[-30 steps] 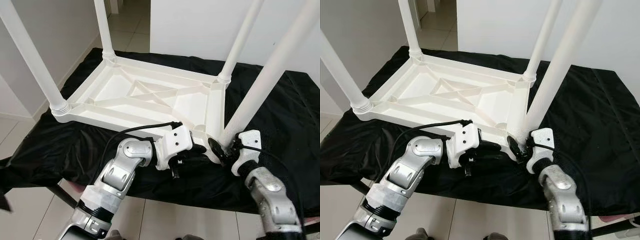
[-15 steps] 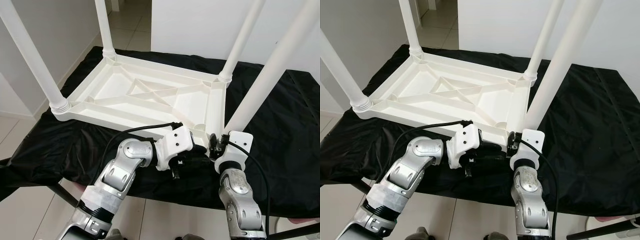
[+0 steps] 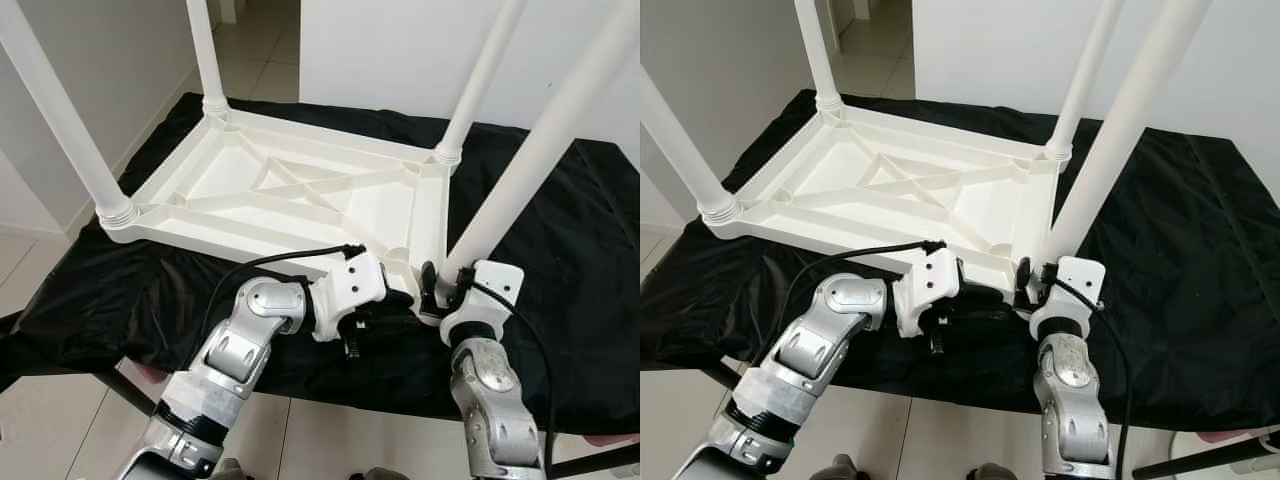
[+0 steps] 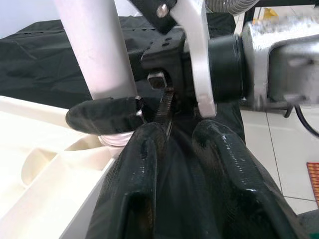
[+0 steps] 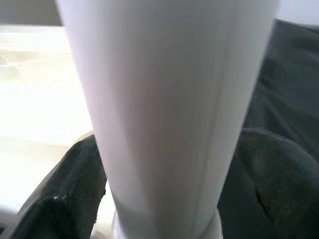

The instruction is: Building children table

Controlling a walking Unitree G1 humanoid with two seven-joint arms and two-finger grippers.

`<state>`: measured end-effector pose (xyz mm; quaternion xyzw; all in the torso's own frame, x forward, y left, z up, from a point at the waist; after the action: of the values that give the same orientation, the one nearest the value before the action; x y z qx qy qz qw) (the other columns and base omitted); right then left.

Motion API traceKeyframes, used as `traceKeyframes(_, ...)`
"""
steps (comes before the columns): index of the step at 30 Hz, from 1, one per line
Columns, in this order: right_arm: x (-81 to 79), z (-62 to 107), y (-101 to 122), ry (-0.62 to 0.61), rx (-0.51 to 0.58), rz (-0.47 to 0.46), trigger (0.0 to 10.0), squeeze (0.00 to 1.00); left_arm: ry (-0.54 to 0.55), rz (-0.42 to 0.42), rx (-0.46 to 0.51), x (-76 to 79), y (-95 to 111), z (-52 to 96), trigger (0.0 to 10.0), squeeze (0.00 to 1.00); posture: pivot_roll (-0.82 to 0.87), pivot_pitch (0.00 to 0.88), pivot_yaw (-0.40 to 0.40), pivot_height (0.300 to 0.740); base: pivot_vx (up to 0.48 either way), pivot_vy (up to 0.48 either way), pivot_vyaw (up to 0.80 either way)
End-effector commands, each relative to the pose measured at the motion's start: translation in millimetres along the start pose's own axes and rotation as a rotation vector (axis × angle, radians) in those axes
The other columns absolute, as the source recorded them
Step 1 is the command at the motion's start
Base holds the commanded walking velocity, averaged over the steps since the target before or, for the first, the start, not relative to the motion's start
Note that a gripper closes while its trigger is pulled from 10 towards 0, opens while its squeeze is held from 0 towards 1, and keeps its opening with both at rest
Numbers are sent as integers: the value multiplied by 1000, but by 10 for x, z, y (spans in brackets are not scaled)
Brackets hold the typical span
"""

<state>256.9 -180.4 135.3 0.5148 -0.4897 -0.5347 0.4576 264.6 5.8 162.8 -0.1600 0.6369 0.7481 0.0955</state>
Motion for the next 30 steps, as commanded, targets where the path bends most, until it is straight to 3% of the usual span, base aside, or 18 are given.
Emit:
traceKeyframes(1, 75, 2, 17, 74, -8, 21, 10000, 0, 100, -5, -20, -74, -9, 2, 10000, 0, -15, 0, -21, 740, 0, 0, 0)
traceKeyframes(3, 138, -27, 25, 190, -19, 113, 10000, 0, 102, -7, -20, -89, -7, 3, 10000, 0, -19, 0, -14, 740, 0, 0, 0)
traceKeyframes(5, 157, -37, 22, 231, -26, 145, 10000, 0, 102, -7, -20, -94, -6, 4, 10000, 0, -20, 0, -12, 740, 0, 0, 0)
traceKeyframes(9, 200, -79, 19, 294, -44, 161, 10000, 0, 101, -8, -19, -103, -3, 1, 10000, 0, -21, 0, -9, 740, 0, 0, 0)
traceKeyframes(15, 156, -237, 52, 506, -75, 212, 10000, 0, 109, -15, -15, -135, 18, -16, 10000, 0, -8, 0, -10, 740, 0, 0, 0)
traceKeyframes(16, 118, -258, 41, 561, -90, 220, 6627, 0, 115, -16, -16, -147, 22, -10, 10000, 0, 1, 0, -14, 740, 0, 0, 0)
traceKeyframes(18, 98, -267, 34, 598, -100, 223, 6627, 0, 119, -17, -17, -155, 24, -5, 10000, 0, 1, 0, -14, 740, 0, 0, 0)
traceKeyframes(19, 89, -272, 25, 619, -109, 226, 4353, 0, 121, -18, -17, -158, 25, 1, 10000, 0, 5, 0, -16, 740, 0, 0, 0)
traceKeyframes(20, 87, -268, 0, 638, -126, 229, 0, 0, 125, -17, -18, -159, 25, 11, 10000, 0, 12, 0, -20, 740, 0, 0, 0)
traceKeyframes(30, 172, -215, -106, 672, -183, 207, 0, 0, 134, -9, -25, -147, 8, 23, 10000, 0, 14, 0, -23, 740, 0, 0, 0)
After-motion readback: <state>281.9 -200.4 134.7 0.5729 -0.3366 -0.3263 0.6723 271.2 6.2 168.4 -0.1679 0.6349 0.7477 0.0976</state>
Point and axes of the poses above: a point about 5 cm out from each wrist's last joint towards the gripper, its own z axis pointing back from the gripper into the wrist, its own y axis along the axis of the wrist's last joint, x = y × z, the point moved 1 cm from there along -z, pointing out of the wrist towards the gripper, and after that the axes turned 6 degrees about -z, right-handed, at the moved point
